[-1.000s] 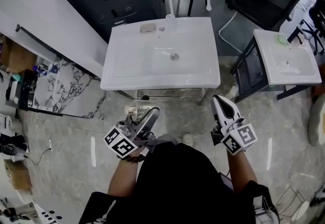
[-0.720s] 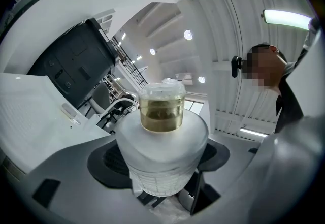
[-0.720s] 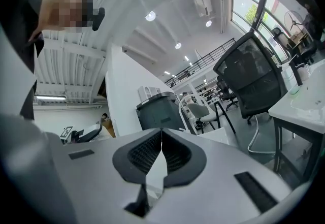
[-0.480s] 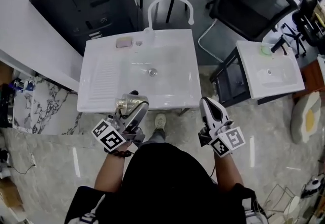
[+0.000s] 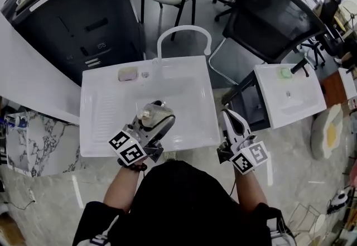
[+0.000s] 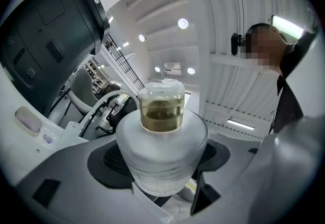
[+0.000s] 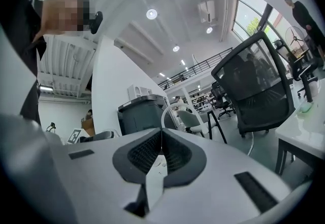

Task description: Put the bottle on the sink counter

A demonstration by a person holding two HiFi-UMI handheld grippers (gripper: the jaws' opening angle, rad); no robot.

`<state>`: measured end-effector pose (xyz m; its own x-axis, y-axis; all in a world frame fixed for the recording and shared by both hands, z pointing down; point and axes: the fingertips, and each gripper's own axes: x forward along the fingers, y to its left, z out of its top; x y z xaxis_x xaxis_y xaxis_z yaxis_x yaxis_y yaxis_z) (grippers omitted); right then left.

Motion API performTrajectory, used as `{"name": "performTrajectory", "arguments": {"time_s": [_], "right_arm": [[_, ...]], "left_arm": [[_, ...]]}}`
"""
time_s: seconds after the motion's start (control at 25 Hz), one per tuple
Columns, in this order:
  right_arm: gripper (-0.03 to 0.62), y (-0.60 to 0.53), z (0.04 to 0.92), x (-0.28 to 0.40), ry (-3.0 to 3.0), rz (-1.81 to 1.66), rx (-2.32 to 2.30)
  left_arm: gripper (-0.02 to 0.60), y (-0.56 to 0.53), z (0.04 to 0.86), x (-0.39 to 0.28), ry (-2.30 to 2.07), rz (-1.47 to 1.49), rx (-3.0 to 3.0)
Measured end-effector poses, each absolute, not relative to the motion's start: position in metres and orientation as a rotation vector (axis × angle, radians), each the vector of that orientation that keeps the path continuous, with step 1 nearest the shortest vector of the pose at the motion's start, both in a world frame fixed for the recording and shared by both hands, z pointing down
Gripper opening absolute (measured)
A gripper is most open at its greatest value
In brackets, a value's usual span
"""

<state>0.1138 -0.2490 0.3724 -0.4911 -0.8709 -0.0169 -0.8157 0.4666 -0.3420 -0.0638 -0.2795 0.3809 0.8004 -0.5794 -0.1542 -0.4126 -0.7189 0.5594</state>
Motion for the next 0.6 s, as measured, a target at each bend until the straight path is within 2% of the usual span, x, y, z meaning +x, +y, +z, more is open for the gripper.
{"name": "performTrajectory", "arguments": {"time_s": [0.24, 0.6], "right_arm": [[0.031, -0.288, 0.386, 0.095, 2.534, -0.48, -1.486], [0.031, -0.311, 0.428, 0.101, 2.499, -0.628, -1.596]], "left_arm": [[0.351, -0.322, 0.407, -0.061, -0.712, -0.357, 2.443], [0.351, -0.364, 0.463, -0.048, -0.703, -0.185, 2.437]]}}
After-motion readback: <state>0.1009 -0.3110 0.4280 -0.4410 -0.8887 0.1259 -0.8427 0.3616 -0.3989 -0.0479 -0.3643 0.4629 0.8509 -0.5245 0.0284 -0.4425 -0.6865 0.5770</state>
